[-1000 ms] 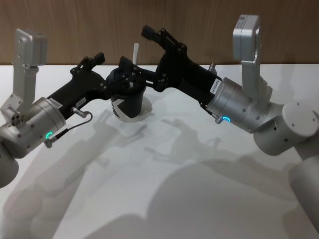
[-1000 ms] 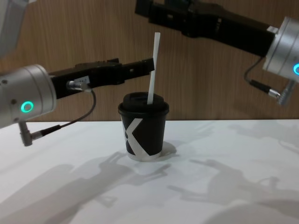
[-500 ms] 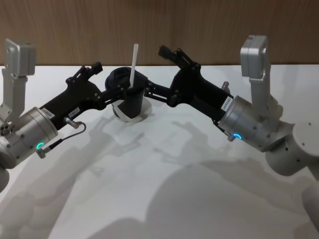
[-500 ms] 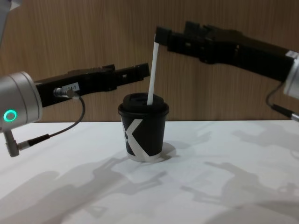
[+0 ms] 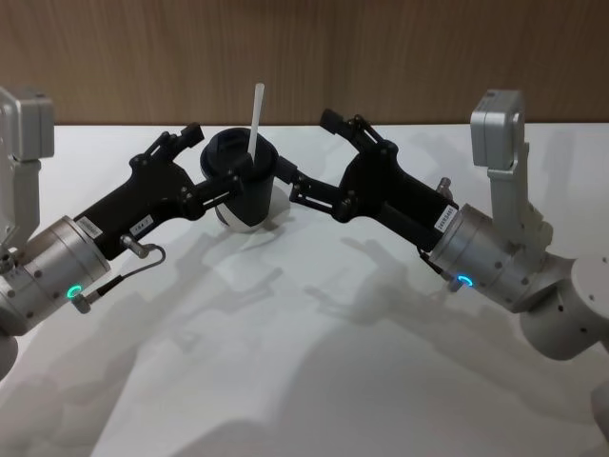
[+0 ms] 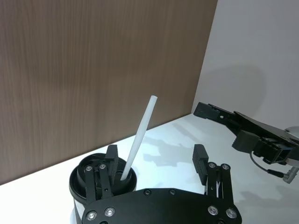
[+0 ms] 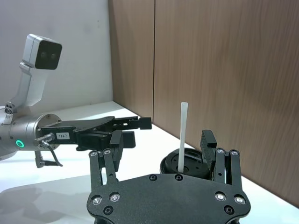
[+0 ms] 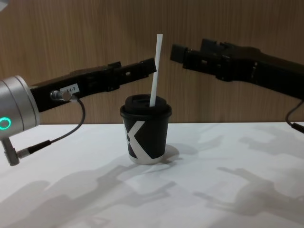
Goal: Pick up the straw with one hand, pass it to the other hand, and insert it into the cup.
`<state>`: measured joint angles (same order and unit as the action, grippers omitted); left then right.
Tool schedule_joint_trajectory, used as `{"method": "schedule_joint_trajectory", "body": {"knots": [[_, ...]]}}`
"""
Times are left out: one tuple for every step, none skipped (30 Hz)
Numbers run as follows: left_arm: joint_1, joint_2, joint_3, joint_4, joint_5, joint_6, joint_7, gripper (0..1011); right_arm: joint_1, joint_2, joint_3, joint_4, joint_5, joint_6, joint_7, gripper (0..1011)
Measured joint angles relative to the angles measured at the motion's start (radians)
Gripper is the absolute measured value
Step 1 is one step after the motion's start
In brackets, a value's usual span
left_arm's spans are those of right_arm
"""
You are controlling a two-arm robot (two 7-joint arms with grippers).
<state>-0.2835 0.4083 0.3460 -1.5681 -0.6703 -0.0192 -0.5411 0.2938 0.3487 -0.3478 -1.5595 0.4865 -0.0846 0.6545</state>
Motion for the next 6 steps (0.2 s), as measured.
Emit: {"method": "schedule_joint_trajectory", "body": {"knots": [[0.002,0.0,0.0,-0.001,-0.003,-0.003,-0.004,1002,-0.003,0.002,0.001,-0.002,0.001,0.001,-0.002,1001],[0.003,0.0,0.0,-0.001,-0.004,-0.004,-0.005,1001,-0.005,0.002,0.001,-0.003,0.001,0.001,-0.003,1001],[0.004,0.001,0.0,-0.002,-0.007,-0.007,-0.008,1002,-0.006,0.003,0.001,-0.004,0.001,0.001,-0.004,1001],[0.005,0.001,0.0,-0.002,-0.008,-0.008,-0.009,1002,-0.007,0.004,0.001,-0.005,0.001,0.002,-0.006,1001],[0.005,0.001,0.0,-0.002,-0.009,-0.009,-0.011,1002,-0.01,0.005,0.002,-0.006,0.002,0.003,-0.007,1001],[0.006,0.001,0.0,-0.002,-0.01,-0.01,-0.012,1001,-0.011,0.005,0.002,-0.007,0.002,0.003,-0.007,1001]]}}
